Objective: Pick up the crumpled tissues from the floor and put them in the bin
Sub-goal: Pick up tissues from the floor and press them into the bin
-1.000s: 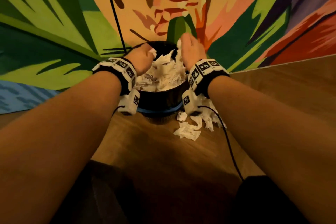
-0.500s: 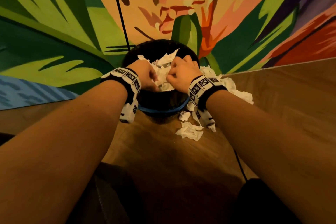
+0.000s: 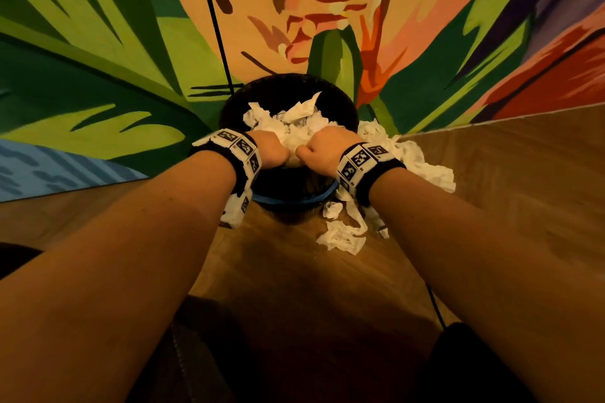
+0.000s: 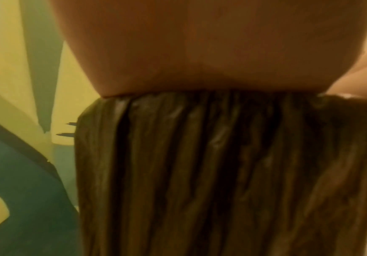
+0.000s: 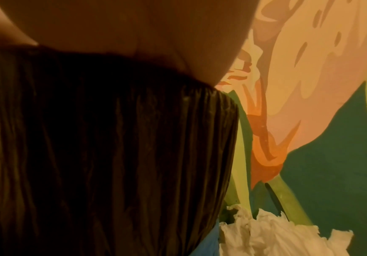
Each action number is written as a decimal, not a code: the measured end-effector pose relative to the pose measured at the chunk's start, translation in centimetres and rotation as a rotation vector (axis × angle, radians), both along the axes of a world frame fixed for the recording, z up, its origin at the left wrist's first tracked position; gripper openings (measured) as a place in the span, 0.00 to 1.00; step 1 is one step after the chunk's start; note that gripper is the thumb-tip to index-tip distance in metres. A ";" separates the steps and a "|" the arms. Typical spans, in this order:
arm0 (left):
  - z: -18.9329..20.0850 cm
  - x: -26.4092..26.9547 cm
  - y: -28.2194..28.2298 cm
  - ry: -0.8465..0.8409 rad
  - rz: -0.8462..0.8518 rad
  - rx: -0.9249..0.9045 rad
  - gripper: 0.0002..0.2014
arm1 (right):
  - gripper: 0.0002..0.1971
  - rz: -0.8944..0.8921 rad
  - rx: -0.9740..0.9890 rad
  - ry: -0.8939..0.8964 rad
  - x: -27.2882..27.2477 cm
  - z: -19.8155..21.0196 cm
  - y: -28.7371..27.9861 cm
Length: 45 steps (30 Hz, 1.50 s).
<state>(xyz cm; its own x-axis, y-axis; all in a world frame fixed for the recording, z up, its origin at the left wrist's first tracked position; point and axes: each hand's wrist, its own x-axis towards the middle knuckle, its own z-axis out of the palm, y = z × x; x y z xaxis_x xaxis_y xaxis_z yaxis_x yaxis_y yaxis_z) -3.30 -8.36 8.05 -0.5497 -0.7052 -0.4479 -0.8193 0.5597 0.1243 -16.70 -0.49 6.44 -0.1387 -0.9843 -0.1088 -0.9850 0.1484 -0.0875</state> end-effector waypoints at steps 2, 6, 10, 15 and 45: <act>0.1 -0.1 0.5 -0.025 -0.027 -0.012 0.12 | 0.23 0.002 -0.011 0.041 0.1 0.1 -0.1; 0.5 -0.1 0.6 -0.042 -0.125 -0.071 0.13 | 0.28 0.040 -0.057 -0.048 -0.2 0.2 0.2; 1.9 -0.1 -0.1 0.031 -0.078 -0.132 0.11 | 0.31 -0.050 -0.232 -0.467 -1.0 0.8 1.4; 4.8 -0.9 -0.1 0.162 -0.041 -0.336 0.10 | 0.27 -0.151 -0.423 -0.700 -2.6 2.3 2.3; -23.2 -3.9 13.2 -0.051 -0.251 0.311 0.37 | 0.26 -0.319 0.352 -0.466 -7.0 -18.6 12.6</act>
<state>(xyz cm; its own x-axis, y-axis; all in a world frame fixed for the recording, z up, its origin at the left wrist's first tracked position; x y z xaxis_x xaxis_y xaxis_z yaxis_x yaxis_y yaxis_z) -7.16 4.83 -15.19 -0.6594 -0.3783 -0.6497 -0.6713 0.6854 0.2822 -23.69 12.11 -12.21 -0.2776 -0.7979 -0.5350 -0.7591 0.5235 -0.3870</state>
